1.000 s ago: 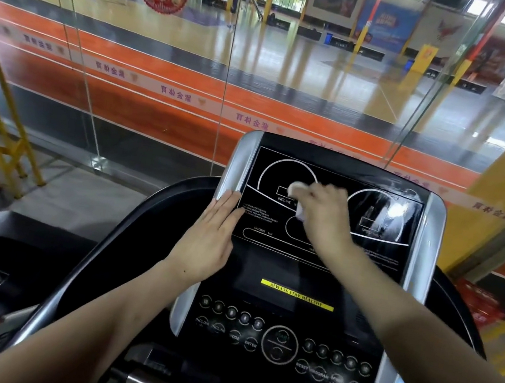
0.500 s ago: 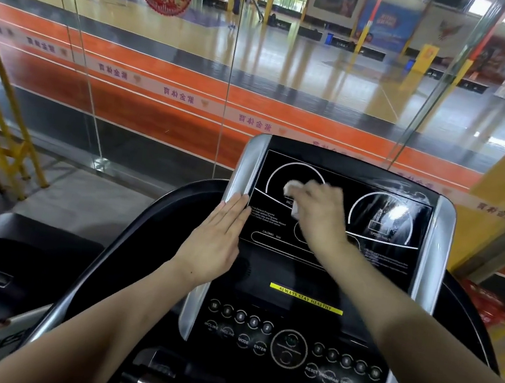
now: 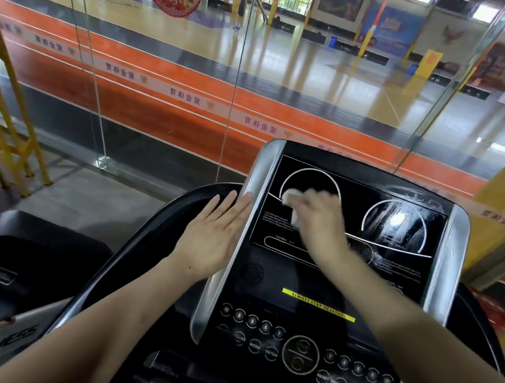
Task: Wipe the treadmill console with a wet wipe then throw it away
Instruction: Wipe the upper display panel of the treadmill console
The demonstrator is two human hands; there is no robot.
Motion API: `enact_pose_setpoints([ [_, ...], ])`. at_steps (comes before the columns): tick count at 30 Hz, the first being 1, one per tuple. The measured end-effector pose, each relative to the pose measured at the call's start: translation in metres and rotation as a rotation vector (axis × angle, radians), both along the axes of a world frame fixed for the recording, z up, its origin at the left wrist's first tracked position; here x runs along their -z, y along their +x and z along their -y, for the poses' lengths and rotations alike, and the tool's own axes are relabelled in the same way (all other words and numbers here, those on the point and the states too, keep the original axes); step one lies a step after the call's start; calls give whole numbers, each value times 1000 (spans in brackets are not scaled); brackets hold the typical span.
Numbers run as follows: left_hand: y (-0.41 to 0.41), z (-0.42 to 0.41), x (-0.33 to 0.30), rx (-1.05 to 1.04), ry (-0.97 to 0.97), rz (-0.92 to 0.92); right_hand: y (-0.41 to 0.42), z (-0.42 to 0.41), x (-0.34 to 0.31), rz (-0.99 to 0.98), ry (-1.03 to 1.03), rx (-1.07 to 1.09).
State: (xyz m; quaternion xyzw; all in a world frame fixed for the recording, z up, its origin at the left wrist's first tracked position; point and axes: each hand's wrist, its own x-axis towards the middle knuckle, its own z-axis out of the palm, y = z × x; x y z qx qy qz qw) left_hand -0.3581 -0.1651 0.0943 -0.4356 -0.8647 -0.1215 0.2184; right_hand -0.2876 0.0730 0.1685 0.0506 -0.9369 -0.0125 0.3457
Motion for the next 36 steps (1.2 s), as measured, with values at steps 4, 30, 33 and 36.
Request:
enact_pose_setpoints([
  [4, 0, -2, 2, -24, -13, -4, 39, 22, 44, 124, 186, -242],
  [30, 6, -1, -1, -26, -50, 109, -55, 11, -15, 30, -7, 76],
  [33, 4, -3, 2, -12, -36, 96, -28, 24, 14, 76, -13, 13],
  [36, 3, -3, 4, -13, -24, 84, 12, 41, 47, 116, 23, -53],
])
